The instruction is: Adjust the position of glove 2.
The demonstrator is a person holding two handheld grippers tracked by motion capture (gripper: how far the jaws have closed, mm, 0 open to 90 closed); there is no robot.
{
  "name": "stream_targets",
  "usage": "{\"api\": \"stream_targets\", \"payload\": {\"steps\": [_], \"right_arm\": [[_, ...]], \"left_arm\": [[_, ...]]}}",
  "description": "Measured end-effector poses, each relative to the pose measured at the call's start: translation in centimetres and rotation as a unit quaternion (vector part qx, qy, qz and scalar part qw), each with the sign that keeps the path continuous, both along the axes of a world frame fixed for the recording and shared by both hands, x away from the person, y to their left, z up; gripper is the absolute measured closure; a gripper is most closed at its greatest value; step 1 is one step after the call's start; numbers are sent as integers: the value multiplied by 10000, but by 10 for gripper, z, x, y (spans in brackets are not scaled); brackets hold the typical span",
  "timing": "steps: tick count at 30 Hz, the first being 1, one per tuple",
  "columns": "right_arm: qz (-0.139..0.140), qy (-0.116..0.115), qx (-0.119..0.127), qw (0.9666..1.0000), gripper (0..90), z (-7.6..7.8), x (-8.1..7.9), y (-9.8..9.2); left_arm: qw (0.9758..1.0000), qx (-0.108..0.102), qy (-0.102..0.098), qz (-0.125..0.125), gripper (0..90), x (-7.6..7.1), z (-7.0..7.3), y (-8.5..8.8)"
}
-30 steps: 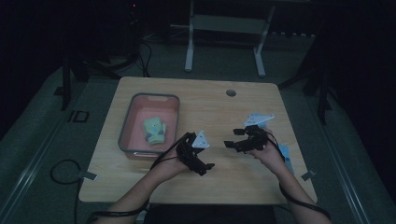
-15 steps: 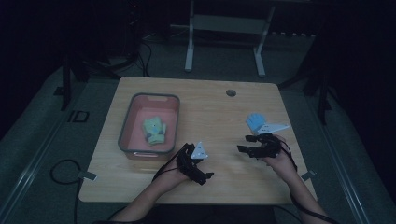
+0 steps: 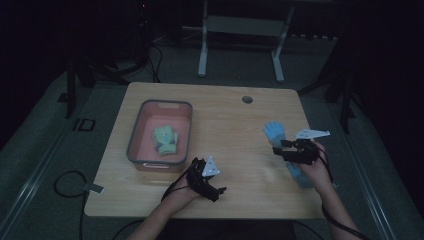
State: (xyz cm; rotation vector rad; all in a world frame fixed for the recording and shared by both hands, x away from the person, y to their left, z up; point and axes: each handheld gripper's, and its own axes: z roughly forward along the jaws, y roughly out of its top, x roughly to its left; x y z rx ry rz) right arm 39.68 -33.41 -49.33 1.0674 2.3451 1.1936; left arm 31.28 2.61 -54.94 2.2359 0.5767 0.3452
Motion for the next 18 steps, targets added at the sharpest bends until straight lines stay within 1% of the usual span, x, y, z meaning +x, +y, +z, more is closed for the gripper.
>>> {"api": "stream_targets", "payload": {"steps": [2, 3, 4, 5, 6, 7, 8, 9, 10, 11, 12, 13, 14, 15, 17, 18], "right_arm": [[-30, -5, 20, 10000, 477, 1, 3, -2], [-152, -78, -2, 9999, 477, 2, 10, -7], [-221, -111, -50, 9997, 477, 2, 13, -8], [-304, -70, -73, 9995, 477, 2, 19, -11], [-304, -70, -73, 9995, 477, 2, 19, -11], [-353, -86, -84, 9993, 477, 2, 24, -13], [-433, -85, -179, 9989, 492, 2, 33, -16], [-466, -52, -156, 9988, 500, 1, 39, -17], [-466, -52, -156, 9988, 500, 1, 39, -17], [-474, -45, -149, 9988, 500, 1, 43, -18], [-445, 19, -180, 9988, 540, -3, 55, -20], [-445, 19, -180, 9988, 540, -3, 55, -20], [-413, 106, -240, 9988, 560, -8, 65, -19], [-413, 106, -240, 9988, 560, -8, 65, -19], [-424, 184, -393, 9982, 567, -15, 75, -17], [-452, 222, -473, 9976, 569, -18, 80, -16]], "left_arm": [[10000, -16, -28, 18, 12, -1, 0, 0], [9999, 14, -133, 69, 12, -3, 0, 1], [9999, 14, -133, 69, 12, -3, 0, 1], [9998, -27, -189, 71, 12, -3, 0, 1], [9998, -41, -191, 90, 12, -4, 1, 2], [9997, -46, -212, 106, 12, -4, 1, 2], [9997, -59, -221, 110, 12, -4, 1, 3], [9998, -87, -169, 102, 12, -4, 0, 3], [9998, -87, -169, 102, 12, -4, 0, 3], [9998, -87, -169, 102, 12, -4, 0, 3], [9997, -92, -208, 98, 12, -4, 0, 3], [9997, -103, -201, 93, 12, -5, 0, 3], [9997, -116, -202, 78, 12, -5, 0, 3], [9997, -116, -202, 78, 12, -5, 0, 3], [9997, -116, -221, 84, 12, -5, 0, 3], [9995, -87, -290, 97, 12, -6, -1, 3]]}}
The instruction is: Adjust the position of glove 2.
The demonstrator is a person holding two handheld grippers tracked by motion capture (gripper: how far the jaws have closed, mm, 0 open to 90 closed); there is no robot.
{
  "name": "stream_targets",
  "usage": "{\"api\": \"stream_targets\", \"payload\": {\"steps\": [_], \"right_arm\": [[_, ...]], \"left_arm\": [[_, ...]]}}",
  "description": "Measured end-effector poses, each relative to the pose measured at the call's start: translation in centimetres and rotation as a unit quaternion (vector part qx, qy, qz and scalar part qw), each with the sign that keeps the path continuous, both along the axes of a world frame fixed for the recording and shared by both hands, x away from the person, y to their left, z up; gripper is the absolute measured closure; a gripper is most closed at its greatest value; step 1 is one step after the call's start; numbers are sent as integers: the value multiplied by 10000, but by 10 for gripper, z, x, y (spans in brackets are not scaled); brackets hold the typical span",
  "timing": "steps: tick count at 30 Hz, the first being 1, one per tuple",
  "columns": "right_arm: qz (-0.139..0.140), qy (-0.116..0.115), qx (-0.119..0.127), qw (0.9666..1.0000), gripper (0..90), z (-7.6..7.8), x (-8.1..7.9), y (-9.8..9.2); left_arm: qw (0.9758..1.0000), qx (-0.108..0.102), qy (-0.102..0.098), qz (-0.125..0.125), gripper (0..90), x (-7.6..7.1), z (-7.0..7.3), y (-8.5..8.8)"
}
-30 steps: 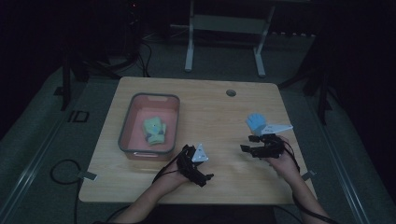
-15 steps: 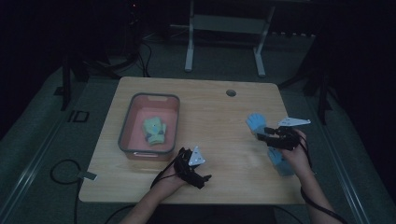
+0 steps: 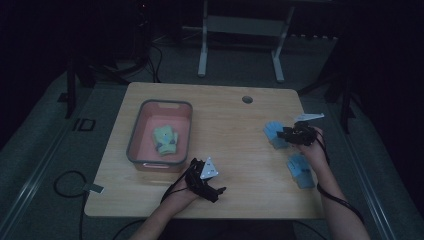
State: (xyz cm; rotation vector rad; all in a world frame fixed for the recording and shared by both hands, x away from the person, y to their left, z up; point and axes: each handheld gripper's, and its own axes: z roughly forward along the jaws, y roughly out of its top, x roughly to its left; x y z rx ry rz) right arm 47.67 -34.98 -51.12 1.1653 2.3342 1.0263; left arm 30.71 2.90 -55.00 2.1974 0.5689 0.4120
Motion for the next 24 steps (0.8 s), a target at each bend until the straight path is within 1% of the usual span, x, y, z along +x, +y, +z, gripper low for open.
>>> {"api": "stream_targets", "payload": {"steps": [1, 2, 4, 6, 7, 8, 9, 10, 11, 12, 13, 15, 16, 17, 18, 19, 20, 21, 22, 23, 24], "right_arm": [[-26, 44, -28, 10000, 574, -3, 4, 0], [-48, 88, -30, 9999, 578, -5, 8, 0], [-74, 140, -56, 9999, 576, -10, 15, 0], [-63, 168, -81, 9998, 577, -12, 17, 1], [-52, 228, -202, 9995, 577, -17, 21, 3], [-97, 388, -351, 9986, 584, -23, 25, 4], [-97, 388, -351, 9986, 584, -23, 25, 4], [-116, 461, -423, 9980, 588, -26, 25, 6], [-116, 461, -423, 9980, 588, -26, 25, 6], [-183, 395, -465, 9980, 632, -29, 23, 8], [-208, 393, -470, 9979, 655, -29, 23, 9], [-384, 454, -480, 9971, 749, -29, 23, 11], [-384, 454, -480, 9971, 749, -29, 23, 11], [-453, 480, -494, 9966, 749, -28, 22, 13], [-453, 480, -494, 9966, 777, -28, 22, 13], [-586, 480, -506, 9958, 817, -28, 21, 18], [-689, 515, -420, 9954, 834, -27, 20, 19], [-689, 515, -420, 9954, 834, -27, 20, 19], [-737, 528, -396, 9951, 850, -26, 20, 19], [-737, 528, -396, 9951, 850, -26, 20, 19], [-786, 506, -368, 9949, 868, -25, 18, 20]], "left_arm": [[10000, 36, -77, 13, 12, -1, 0, 0], [10000, 27, -92, 21, 12, -1, 0, 1], [10000, -1, -68, 41, 12, 0, 0, 1], [10000, -27, -68, 45, 12, 0, 0, 2], [10000, -32, -53, 51, 12, 1, 0, 2], [10000, -68, -54, 32, 12, 1, 0, 3], [10000, -68, -54, 32, 12, 1, 0, 3], [9999, -72, -62, 36, 12, 0, 0, 3], [9999, -72, -62, 36, 12, 0, 0, 3], [9999, -49, -104, 40, 12, 0, 0, 3], [9999, -48, -99, 25, 12, 0, 0, 2], [9999, -31, -115, 23, 12, 0, 0, 2], [9999, -31, -115, 23, 11, 0, 0, 2], [9999, -31, -115, 23, 11, 0, 0, 2], [9999, -24, -109, 29, 11, -1, -1, 2], [9999, -25, -101, 19, 12, -1, -1, 1], [9998, 57, -211, 45, 12, -1, -1, 1], [9998, 57, -211, 45, 12, -1, -1, 1], [9996, 75, -277, 39, 12, -2, -1, 0], [9996, 75, -277, 39, 11, -2, -1, 0], [9996, 79, -267, 27, 11, -2, -1, 0]]}}
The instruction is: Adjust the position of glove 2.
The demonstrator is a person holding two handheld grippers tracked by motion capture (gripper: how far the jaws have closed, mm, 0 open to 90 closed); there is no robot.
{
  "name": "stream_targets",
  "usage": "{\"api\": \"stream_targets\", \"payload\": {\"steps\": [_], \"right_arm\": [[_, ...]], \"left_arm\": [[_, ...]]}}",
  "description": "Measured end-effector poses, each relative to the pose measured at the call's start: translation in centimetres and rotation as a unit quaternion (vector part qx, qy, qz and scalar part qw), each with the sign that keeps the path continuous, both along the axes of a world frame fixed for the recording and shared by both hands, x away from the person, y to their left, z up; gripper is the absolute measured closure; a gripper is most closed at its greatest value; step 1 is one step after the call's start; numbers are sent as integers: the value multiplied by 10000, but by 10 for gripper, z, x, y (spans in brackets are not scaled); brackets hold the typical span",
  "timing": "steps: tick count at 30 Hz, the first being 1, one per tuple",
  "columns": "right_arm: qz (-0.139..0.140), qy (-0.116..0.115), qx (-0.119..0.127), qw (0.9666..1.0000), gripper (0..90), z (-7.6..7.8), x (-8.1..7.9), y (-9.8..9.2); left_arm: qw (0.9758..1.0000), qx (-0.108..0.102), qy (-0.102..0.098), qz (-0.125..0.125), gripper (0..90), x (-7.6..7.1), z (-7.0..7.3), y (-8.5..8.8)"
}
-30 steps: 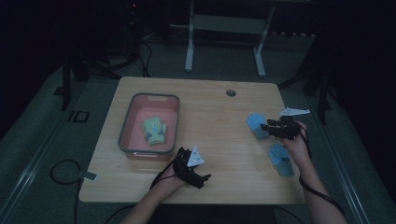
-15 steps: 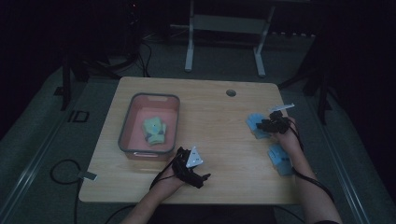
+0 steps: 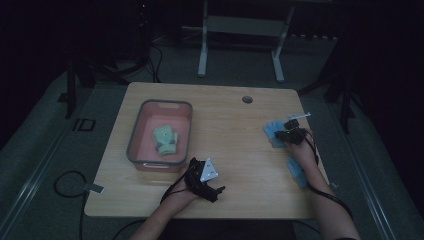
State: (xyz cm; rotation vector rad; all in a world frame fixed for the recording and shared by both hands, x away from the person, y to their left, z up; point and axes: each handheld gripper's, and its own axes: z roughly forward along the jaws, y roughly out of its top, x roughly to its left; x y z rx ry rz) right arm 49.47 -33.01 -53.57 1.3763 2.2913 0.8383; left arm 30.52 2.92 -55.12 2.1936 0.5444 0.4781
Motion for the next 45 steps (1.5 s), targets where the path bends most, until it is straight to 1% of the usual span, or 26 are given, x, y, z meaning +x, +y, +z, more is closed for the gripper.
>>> {"api": "stream_targets", "payload": {"steps": [1, 3, 5, 6, 8, 10, 11, 12, 15, 17, 18, 19, 21, 23, 24, 25, 26, 27, 30, 31, 33, 37, 39, 41, 43, 45], "right_arm": [[0, -15, 82, 10000, 871, 4, -3, 2], [-24, -40, 24, 10000, 874, 7, -5, 5], [-41, -28, 147, 9999, 875, 12, -9, 8], [-27, -96, 179, 9998, 875, 19, -15, 14], [16, -89, 236, 9997, 875, 23, -17, 17], [26, -174, 238, 9996, 875, 31, -24, 24], [26, -174, 238, 9996, 875, 31, -24, 24], [138, -270, 408, 9987, 875, 41, -35, 35], [274, -313, 505, 9979, 875, 47, -47, 47], [308, -319, 467, 9979, 875, 48, -50, 51], [364, -343, 514, 9974, 874, 53, -62, 63], [373, -355, 496, 9974, 874, 54, -66, 67], [365, -417, 572, 9968, 874, 58, -77, 75], [354, -447, 581, 9967, 874, 59, -81, 77], [354, -447, 581, 9967, 874, 59, -81, 77], [311, -612, 662, 9954, 874, 64, -93, 84], [345, -777, 678, 9941, 874, 69, -103, 92], [337, -831, 710, 9934, 874, 72, -107, 95], [335, -838, 776, 9929, 874, 76, -113, 101], [333, -833, 724, 9933, 874, 76, -116, 105], [279, -742, 778, 9938, 874, 74, -121, 109], [135, -536, 898, 9944, 874, 60, -129, 115], [77, -546, 742, 9957, 873, 51, -133, 120], [40, -443, 776, 9960, 873, 42, -136, 123], [24, -416, 709, 9966, 872, 34, -139, 127], [53, -324, 699, 9970, 872, 27, -139, 131]], "left_arm": [[10000, -41, 18, -4, 12, 0, 0, 0], [10000, -27, 38, 5, 11, 0, 0, 0], [9999, -76, 94, -2, 12, 1, 0, 1], [9999, -95, 87, -1, 12, 1, 0, 1], [9999, -99, 103, 5, 12, 1, 0, 2], [9999, -83, 122, -10, 12, 2, 0, 2], [9999, -83, 122, -10, 12, 2, 0, 2], [9999, -93, 117, 2, 12, 2, 0, 2], [9998, -107, 153, -15, 12, 2, 0, 3], [9998, -107, 153, -15, 12, 2, 0, 3], [9998, -98, 168, -14, 12, 2, -1, 2], [9998, -98, 158, -16, 12, 2, -1, 2], [9998, -97, 174, -24, 12, 2, -1, 2], [9998, -97, 174, -24, 12, 2, -1, 2], [9997, -64, 234, -54, 12, 2, 0, 2], [9996, -55, 263, -74, 12, 2, 0, 2], [9996, -34, 261, -79, 12, 2, 0, 2], [9996, -37, 271, -58, 12, 2, 0, 1], [9996, -96, 267, -42, 12, 2, 0, 2], [9996, -110, 265, -41, 11, 2, 0, 2], [9995, -110, 289, -53, 12, 2, 0, 3], [9995, -97, 277, -62, 12, 3, 0, 2], [9995, -99, 285, -78, 12, 3, -1, 2], [9995, -106, 273, -71, 12, 2, -1, 3], [9995, -132, 293, -81, 12, 3, -1, 3], [9994, -140, 305, -96, 12, 3, 0, 3]]}}
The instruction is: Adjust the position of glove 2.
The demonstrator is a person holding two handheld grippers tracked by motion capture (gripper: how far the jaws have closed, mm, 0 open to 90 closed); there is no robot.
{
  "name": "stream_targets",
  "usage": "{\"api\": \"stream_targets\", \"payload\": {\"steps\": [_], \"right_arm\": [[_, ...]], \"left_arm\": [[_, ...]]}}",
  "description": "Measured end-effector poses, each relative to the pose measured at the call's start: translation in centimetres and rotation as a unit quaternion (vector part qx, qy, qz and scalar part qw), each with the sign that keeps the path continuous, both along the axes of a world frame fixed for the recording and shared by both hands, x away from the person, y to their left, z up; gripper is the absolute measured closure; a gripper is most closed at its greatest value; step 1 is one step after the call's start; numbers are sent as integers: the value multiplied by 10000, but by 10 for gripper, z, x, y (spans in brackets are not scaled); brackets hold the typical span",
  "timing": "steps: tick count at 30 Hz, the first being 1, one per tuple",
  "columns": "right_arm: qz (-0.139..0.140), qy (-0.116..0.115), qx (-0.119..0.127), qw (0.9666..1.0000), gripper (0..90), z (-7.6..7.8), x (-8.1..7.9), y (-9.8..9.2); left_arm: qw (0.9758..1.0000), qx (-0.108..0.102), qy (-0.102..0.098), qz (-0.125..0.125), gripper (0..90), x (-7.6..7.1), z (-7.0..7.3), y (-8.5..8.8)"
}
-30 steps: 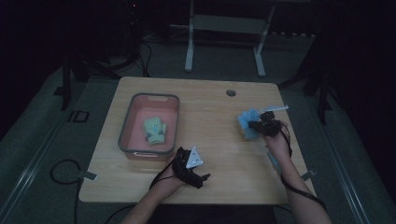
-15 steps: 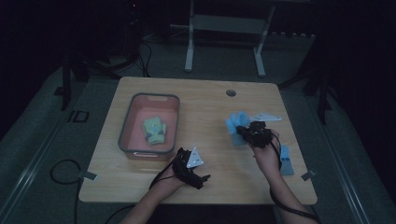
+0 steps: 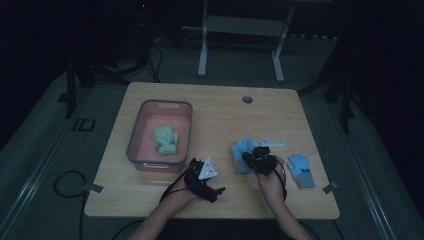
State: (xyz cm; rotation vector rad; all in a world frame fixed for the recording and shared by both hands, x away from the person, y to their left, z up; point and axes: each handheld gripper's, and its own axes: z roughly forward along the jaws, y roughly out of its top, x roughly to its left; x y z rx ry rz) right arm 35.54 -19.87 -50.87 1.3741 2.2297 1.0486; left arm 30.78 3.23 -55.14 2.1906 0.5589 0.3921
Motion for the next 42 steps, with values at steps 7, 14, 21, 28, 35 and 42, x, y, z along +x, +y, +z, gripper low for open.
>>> {"api": "stream_targets", "payload": {"steps": [7, 14, 21, 28, 35, 42], "right_arm": [[-81, 122, -13, 9999, 868, -18, 4, 8], [-141, 217, -126, 9996, 843, -31, 8, 12], [-85, 146, 113, 9998, 650, -28, 4, 4], [274, -66, 48, 9996, 607, -17, -2, -12], [520, -355, -23, 9980, 573, -8, -10, -38], [516, -551, -143, 9970, 575, 3, -7, -79]], "left_arm": [[10000, -28, 3, -24, 12, 0, 0, 1], [9999, -93, 63, -75, 12, 0, -1, 2], [9999, -88, 83, -93, 12, 0, -2, 2], [9998, -96, 79, -127, 12, -1, -2, 1], [9997, -128, 77, -171, 12, -2, -2, 2], [9997, -144, 76, -176, 12, -2, -3, 2]]}}
